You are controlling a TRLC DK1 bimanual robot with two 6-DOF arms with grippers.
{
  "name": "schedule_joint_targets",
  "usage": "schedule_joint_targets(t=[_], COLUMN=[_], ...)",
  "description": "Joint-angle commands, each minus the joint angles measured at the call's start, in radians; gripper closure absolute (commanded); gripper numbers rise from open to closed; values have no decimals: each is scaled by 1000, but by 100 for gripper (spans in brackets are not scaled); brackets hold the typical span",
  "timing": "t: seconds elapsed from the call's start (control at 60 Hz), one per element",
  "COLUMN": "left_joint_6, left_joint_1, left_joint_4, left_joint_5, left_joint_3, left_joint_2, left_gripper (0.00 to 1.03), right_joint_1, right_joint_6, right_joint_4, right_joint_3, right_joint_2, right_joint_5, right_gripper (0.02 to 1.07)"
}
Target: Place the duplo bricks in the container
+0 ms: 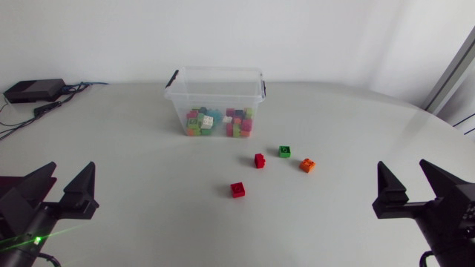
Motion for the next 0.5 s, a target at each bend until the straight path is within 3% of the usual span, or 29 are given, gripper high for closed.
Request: schedule_joint_targets(t=[0.0, 0.367, 0.483], left_joint_6=[-19, -21, -27], left_joint_1=[3, 19, 23], left_joint_4=[-1, -7, -83], left_joint_5=[0, -3, -3], left_joint_3=[-18, -3, 64], left_joint_2=[-10, -11, -7], left_gripper=[4, 5, 5], right_joint_1=[10, 15, 18], right_joint_6=[19, 19, 19], right_joint_4=[3, 9, 0], right_joint_3=[-22, -9, 24], right_joint_2=[-5, -7, -4], right_joint_5=[0, 0, 0], right_gripper=[6, 7, 7])
